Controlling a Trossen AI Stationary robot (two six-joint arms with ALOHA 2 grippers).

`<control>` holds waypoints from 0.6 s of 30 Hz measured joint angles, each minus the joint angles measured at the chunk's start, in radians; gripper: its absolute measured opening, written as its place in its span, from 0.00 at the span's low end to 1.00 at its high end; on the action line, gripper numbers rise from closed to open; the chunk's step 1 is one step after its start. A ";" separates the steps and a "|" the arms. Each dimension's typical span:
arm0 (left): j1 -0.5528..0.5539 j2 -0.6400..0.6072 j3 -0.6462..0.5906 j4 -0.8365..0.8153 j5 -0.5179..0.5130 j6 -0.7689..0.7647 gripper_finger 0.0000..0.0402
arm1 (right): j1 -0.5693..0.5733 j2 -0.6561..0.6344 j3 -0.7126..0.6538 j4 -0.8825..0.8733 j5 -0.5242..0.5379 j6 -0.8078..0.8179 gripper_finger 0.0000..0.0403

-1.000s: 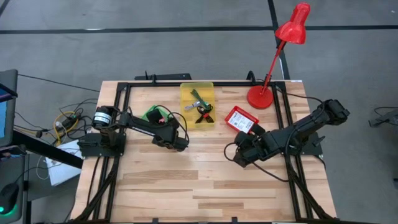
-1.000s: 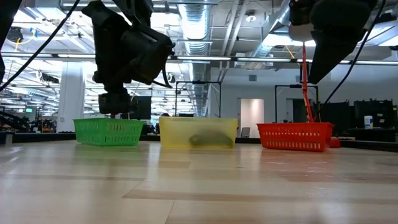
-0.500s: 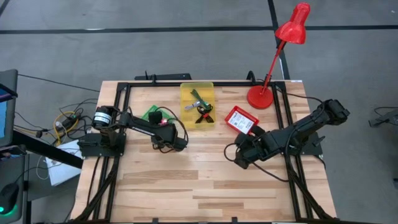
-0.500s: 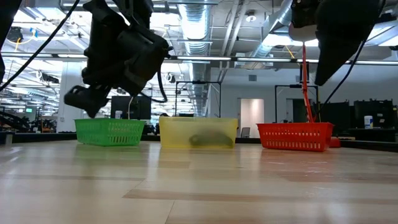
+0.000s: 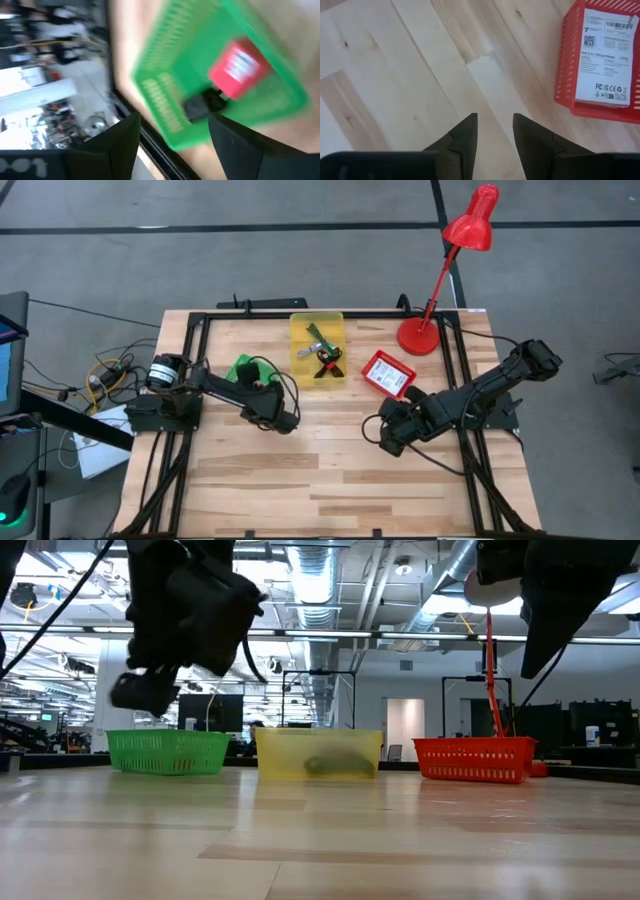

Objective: Pick and place items into bin
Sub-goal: Return to Home Position

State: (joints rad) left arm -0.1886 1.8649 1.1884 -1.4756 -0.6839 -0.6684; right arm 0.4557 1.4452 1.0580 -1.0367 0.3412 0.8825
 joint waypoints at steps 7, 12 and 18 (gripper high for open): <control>-0.064 -0.089 0.069 -0.041 -0.178 -0.209 0.56 | -0.015 0.000 0.000 0.004 0.000 -0.001 0.30; -0.168 -0.271 0.079 0.174 -0.205 -0.184 0.56 | 0.005 -0.013 -0.001 0.151 0.001 -0.119 0.30; -0.326 -0.565 0.004 0.590 -0.330 0.009 0.56 | 0.042 -0.127 -0.001 0.502 -0.044 -0.462 0.30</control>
State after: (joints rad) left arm -0.5147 1.3001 1.1920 -0.8853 -1.0142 -0.6597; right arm 0.4977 1.3187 1.0573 -0.5349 0.2975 0.4210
